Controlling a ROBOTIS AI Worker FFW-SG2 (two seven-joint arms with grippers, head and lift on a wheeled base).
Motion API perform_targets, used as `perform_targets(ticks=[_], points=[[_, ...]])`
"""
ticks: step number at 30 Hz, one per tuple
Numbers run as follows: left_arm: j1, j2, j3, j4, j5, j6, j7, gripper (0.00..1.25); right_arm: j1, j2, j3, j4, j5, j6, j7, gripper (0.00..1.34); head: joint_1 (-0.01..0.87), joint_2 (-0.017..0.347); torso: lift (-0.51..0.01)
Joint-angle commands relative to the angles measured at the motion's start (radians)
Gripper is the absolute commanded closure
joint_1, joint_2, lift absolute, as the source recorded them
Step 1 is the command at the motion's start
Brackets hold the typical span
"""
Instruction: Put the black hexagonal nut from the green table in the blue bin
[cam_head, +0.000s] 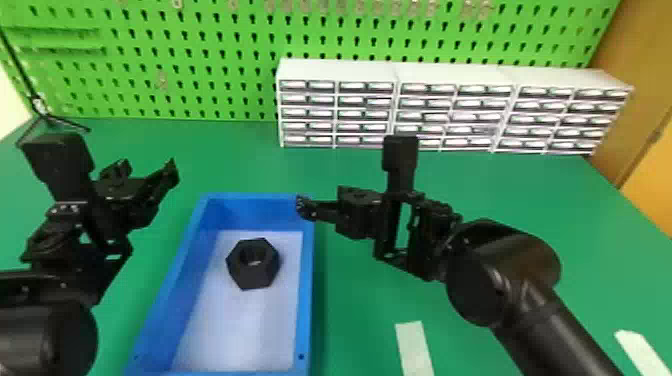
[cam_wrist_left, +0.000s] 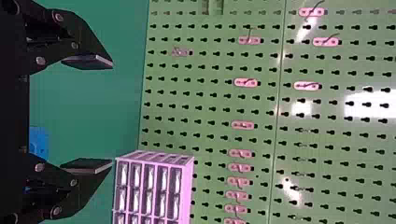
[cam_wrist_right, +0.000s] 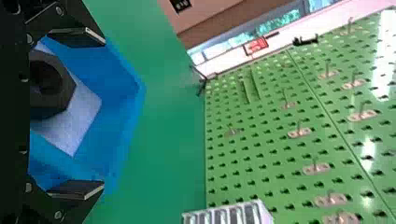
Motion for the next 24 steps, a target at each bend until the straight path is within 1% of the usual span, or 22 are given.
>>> perform_targets(ticks=[1,7,14,24], points=[[0.002,0.0,-0.002,0.0,0.0,0.0,0.0,0.5,0.035,0.015,-0.072,-0.015,0.037,-0.01,0.0,0.22,0.692,0.008,-0.097],[0.002,0.0,0.0,0.0,0.003,0.0,0.0,0.5,0.083,0.038,-0.17,-0.037,0.086,-0.025,0.003,0.22,0.692,0.008,-0.097],[0.0,0.0,0.0,0.0,0.005,0.0,-0.001,0.5,0.141,0.075,-0.303,-0.063,0.149,-0.034,0.003,0.22,0.692,0.008,-0.097],[-0.007,0.0,-0.005,0.0,0.006,0.0,0.0,0.5,0.208,0.112,-0.446,-0.098,0.224,-0.074,0.003,0.22,0.692,0.008,-0.097]])
